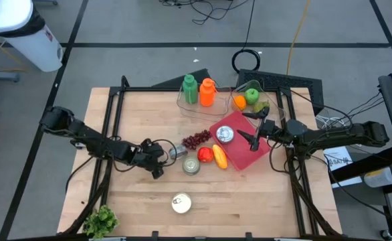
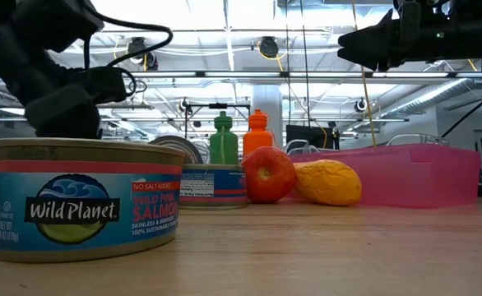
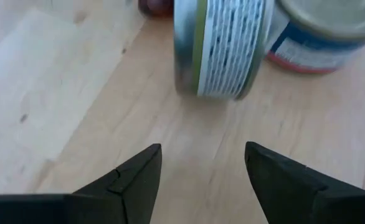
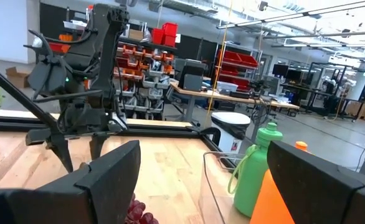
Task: Pick & Place Food Item
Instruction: Put the green tuna can into the pink bin
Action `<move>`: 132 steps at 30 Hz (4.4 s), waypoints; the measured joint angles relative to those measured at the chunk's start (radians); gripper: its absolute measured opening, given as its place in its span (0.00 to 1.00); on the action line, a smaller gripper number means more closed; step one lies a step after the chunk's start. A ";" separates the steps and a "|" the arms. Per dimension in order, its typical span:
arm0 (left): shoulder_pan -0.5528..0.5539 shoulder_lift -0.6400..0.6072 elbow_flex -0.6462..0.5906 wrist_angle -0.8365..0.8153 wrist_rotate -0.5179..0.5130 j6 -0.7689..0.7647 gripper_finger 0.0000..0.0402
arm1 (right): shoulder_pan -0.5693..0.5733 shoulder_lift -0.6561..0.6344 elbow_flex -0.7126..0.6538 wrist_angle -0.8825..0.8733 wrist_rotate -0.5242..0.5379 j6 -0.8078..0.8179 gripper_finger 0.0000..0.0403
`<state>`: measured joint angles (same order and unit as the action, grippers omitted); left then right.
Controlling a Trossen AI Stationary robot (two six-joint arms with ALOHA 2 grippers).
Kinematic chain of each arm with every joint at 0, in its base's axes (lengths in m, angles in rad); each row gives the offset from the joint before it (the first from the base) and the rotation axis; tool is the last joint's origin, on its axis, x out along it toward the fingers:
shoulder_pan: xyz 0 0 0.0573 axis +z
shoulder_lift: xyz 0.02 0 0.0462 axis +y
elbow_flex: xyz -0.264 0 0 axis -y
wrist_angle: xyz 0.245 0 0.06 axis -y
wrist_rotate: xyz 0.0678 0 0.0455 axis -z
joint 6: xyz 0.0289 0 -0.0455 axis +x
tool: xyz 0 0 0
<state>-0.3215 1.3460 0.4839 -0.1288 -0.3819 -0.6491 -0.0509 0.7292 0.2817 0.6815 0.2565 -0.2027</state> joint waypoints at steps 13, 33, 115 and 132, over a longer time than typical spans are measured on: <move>0.038 -0.001 0.002 0.142 -0.012 0.124 0.61 | 0.000 0.000 0.000 -0.010 -0.001 -0.005 0.82; 0.139 0.001 0.002 0.257 -0.001 0.350 0.61 | 0.000 0.000 0.000 -0.005 -0.001 -0.006 0.82; 0.278 0.126 0.243 0.754 0.342 0.912 0.40 | 0.052 0.661 0.261 0.305 -0.336 0.221 0.82; 0.290 0.124 0.246 0.783 0.344 0.921 0.40 | 0.053 0.615 0.260 0.188 -0.365 0.196 0.82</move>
<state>-0.0311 1.4700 0.7303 0.6544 -0.0380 0.2721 0.0021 1.3438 0.5414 0.8699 -0.1082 -0.0072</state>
